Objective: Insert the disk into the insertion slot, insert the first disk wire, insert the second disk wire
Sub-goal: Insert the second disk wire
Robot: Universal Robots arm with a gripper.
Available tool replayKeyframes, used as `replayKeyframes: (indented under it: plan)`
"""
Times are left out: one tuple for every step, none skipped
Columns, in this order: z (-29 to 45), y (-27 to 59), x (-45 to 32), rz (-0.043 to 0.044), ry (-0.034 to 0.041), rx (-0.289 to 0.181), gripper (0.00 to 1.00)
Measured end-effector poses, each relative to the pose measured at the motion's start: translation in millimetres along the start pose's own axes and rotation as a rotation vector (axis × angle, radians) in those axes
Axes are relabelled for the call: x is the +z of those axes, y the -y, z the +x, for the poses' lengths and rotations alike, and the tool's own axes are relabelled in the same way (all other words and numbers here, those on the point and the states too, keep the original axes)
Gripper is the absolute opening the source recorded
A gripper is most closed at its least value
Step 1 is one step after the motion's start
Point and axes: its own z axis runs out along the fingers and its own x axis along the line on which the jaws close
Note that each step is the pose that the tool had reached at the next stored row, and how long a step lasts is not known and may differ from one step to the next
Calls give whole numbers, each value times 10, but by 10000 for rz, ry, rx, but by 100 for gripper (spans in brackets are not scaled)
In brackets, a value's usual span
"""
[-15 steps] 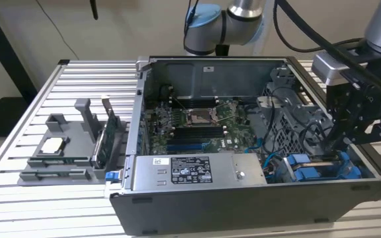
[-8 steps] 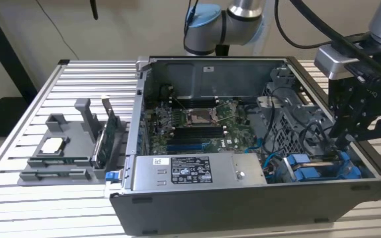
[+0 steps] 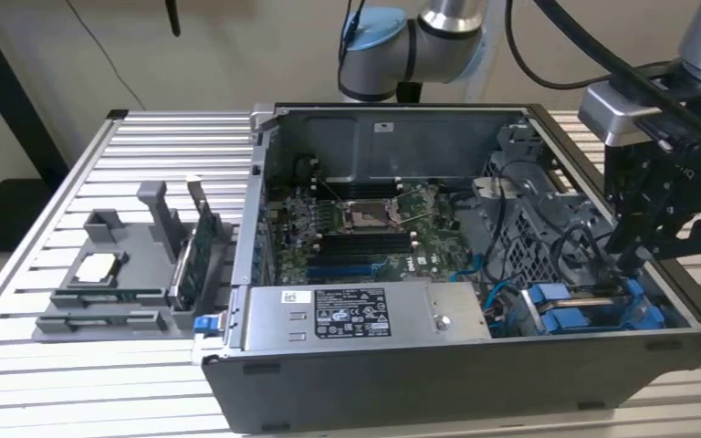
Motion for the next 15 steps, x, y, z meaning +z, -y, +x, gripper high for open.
replayKeyframes:
  plan:
    - [0,4,0,-1,-1,-2,27]
    - [0,9,0,-3,-2,-2,27]
    - [0,13,1,-7,0,0,27]
    - [0,19,3,-11,0,0,27]
    - [0,26,3,-15,0,-1,27]
    - [0,32,4,-20,1,0,27]
    - [0,39,5,-26,1,0,27]
    - [0,46,6,-31,1,0,27]
    - [0,54,6,-38,1,-1,27]
    - [0,61,8,-46,1,0,27]
    - [0,69,8,-53,1,0,27]
    - [0,77,9,-61,1,0,27]
    - [0,86,11,-70,2,0,27]
    - [0,94,11,-79,2,-1,27]
    - [0,101,12,-87,3,0,27]
